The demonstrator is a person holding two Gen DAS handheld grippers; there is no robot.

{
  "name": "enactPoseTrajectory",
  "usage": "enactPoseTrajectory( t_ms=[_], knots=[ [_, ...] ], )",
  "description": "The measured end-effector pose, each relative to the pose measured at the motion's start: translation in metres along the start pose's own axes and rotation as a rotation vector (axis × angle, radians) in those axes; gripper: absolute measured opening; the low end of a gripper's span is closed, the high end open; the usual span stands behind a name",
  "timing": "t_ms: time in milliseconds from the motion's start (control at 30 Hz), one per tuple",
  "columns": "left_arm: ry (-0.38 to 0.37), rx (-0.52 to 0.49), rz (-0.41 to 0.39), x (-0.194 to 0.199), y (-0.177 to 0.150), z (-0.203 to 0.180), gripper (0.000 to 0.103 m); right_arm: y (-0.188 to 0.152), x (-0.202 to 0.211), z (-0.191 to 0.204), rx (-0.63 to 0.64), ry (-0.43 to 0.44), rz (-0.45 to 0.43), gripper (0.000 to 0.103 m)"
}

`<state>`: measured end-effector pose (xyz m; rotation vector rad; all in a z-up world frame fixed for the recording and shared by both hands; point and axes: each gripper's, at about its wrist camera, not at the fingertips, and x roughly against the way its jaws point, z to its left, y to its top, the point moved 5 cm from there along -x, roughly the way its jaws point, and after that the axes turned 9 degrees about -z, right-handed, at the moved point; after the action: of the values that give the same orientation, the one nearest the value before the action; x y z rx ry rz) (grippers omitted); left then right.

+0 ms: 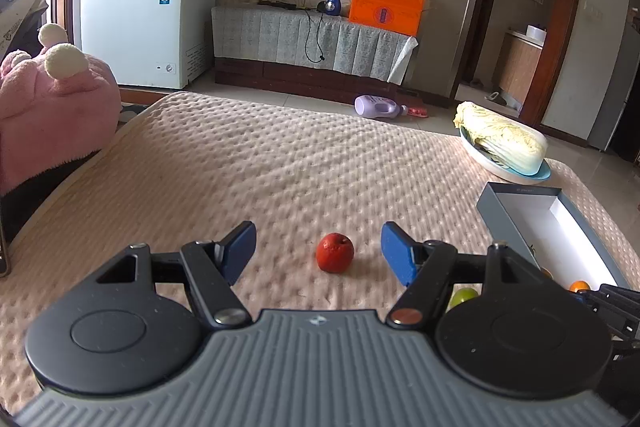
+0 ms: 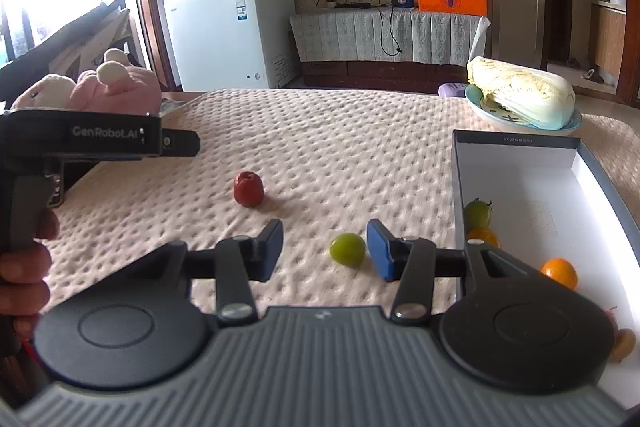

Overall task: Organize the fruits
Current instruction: 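Approach the green lime with the right tool and the apple with the left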

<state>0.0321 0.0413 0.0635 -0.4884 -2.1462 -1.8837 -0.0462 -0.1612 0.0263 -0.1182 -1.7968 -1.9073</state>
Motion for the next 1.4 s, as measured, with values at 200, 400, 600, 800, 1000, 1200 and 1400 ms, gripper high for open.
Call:
enactPoseTrajectory(
  t_ms=[200, 400, 600, 800, 1000, 1200, 1400],
  knots=[
    [0.01, 0.002, 0.022, -0.008, -0.006, 0.002, 0.074, 0.0, -0.001, 0.0, 0.002, -0.001, 0.004, 0.049],
    [0.01, 0.003, 0.033, -0.014, -0.009, 0.001, 0.074, 0.002, -0.001, -0.002, 0.002, -0.006, -0.001, 0.049],
    [0.005, -0.009, 0.032, -0.018, -0.01, -0.002, 0.074, 0.003, 0.002, -0.003, 0.007, 0.008, -0.006, 0.049],
    [0.001, -0.009, 0.035, -0.019, -0.011, -0.004, 0.074, 0.001, 0.004, -0.004, 0.019, -0.005, 0.001, 0.049],
    [0.004, -0.025, 0.048, -0.023, -0.015, -0.005, 0.074, -0.003, 0.001, -0.001, 0.038, 0.003, 0.025, 0.048],
    [0.003, -0.041, 0.061, -0.032, -0.018, -0.007, 0.074, -0.003, 0.0, 0.001, 0.042, 0.007, 0.032, 0.048],
    [-0.016, -0.056, 0.069, -0.038, -0.021, -0.01, 0.074, -0.006, -0.005, 0.003, 0.051, -0.004, 0.037, 0.048]
  ],
)
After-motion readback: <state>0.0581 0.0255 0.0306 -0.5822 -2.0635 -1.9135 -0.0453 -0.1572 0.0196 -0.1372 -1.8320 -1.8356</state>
